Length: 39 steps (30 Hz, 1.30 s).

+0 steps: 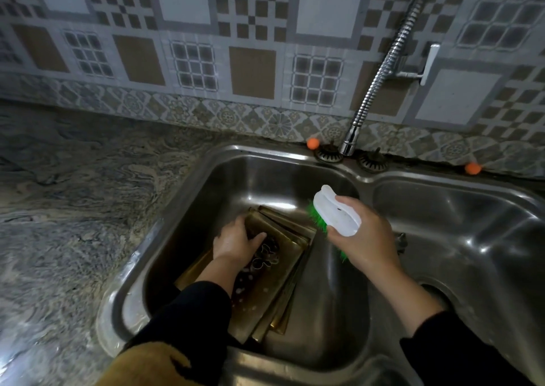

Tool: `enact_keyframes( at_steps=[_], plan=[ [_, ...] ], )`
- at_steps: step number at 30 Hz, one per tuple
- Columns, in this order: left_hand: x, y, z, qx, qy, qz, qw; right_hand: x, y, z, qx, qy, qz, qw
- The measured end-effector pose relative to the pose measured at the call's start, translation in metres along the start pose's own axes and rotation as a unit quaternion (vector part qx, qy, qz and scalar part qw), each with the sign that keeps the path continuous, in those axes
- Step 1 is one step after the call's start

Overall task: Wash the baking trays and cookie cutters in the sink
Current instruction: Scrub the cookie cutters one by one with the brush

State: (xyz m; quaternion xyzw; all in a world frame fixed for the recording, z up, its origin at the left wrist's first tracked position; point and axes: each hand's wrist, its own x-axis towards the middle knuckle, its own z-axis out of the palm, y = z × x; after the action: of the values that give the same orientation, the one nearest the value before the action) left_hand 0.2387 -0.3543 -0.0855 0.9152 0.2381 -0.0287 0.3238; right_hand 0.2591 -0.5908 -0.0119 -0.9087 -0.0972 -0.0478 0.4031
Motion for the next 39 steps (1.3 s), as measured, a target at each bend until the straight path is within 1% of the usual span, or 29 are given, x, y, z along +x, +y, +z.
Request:
enact_keyframes(
  at_steps=[3, 5, 7, 10, 13, 15, 18, 21, 24, 25, 28, 29, 32, 34, 36, 37, 39],
  plan=[
    [-0.007, 0.036, 0.004, -0.001, 0.002, 0.08, 0.997, -0.002, 0.007, -0.018, 0.006, 0.019, 0.008, 1.0],
    [-0.012, 0.066, 0.017, -0.002, 0.002, 0.154, 0.988, -0.003, 0.017, -0.034, 0.003, 0.036, 0.022, 0.999],
    [-0.02, 0.1, 0.036, -0.011, 0.0, 0.21, 0.978, -0.006, 0.031, -0.051, -0.005, 0.053, 0.045, 0.998],
    [-0.037, 0.146, 0.07, 0.001, -0.015, 0.276, 0.961, -0.013, 0.052, -0.078, -0.014, 0.074, 0.069, 0.995],
    [-0.053, 0.179, 0.102, 0.013, -0.017, 0.31, 0.95, -0.019, 0.076, -0.104, -0.007, 0.08, 0.083, 0.993],
    [-0.06, 0.196, 0.119, 0.027, -0.021, 0.311, 0.95, -0.023, 0.094, -0.12, -0.003, 0.085, 0.093, 0.992],
    [-0.065, 0.219, 0.153, 0.083, -0.066, 0.282, 0.953, -0.026, 0.12, -0.142, -0.004, 0.089, 0.107, 0.99],
    [-0.065, 0.226, 0.196, 0.135, -0.126, 0.203, 0.962, -0.027, 0.145, -0.159, -0.005, 0.076, 0.121, 0.99],
    [-0.065, 0.221, 0.235, 0.106, -0.164, 0.121, 0.973, -0.027, 0.171, -0.168, -0.01, 0.062, 0.126, 0.99],
    [-0.063, 0.22, 0.246, 0.084, -0.169, 0.106, 0.976, -0.027, 0.18, -0.169, -0.01, 0.061, 0.126, 0.99],
    [-0.058, 0.222, 0.267, 0.058, -0.149, 0.087, 0.983, -0.029, 0.203, -0.174, -0.015, 0.051, 0.127, 0.99],
    [-0.056, 0.222, 0.271, 0.047, -0.134, 0.067, 0.988, -0.03, 0.209, -0.176, -0.017, 0.044, 0.129, 0.991],
    [-0.056, 0.218, 0.278, 0.064, -0.086, 0.032, 0.994, -0.03, 0.223, -0.181, -0.015, 0.028, 0.131, 0.991],
    [-0.062, 0.22, 0.278, 0.059, -0.079, 0.027, 0.995, -0.032, 0.228, -0.187, -0.009, 0.026, 0.125, 0.992],
    [-0.067, 0.227, 0.273, 0.063, -0.079, 0.035, 0.994, -0.033, 0.229, -0.198, 0.0, 0.032, 0.114, 0.993],
    [-0.07, 0.233, 0.271, 0.049, -0.075, 0.05, 0.995, -0.033, 0.228, -0.207, 0.003, 0.04, 0.107, 0.993],
    [-0.076, 0.246, 0.264, -0.015, -0.038, 0.09, 0.995, -0.032, 0.225, -0.233, -0.006, 0.064, 0.088, 0.994]
  ],
)
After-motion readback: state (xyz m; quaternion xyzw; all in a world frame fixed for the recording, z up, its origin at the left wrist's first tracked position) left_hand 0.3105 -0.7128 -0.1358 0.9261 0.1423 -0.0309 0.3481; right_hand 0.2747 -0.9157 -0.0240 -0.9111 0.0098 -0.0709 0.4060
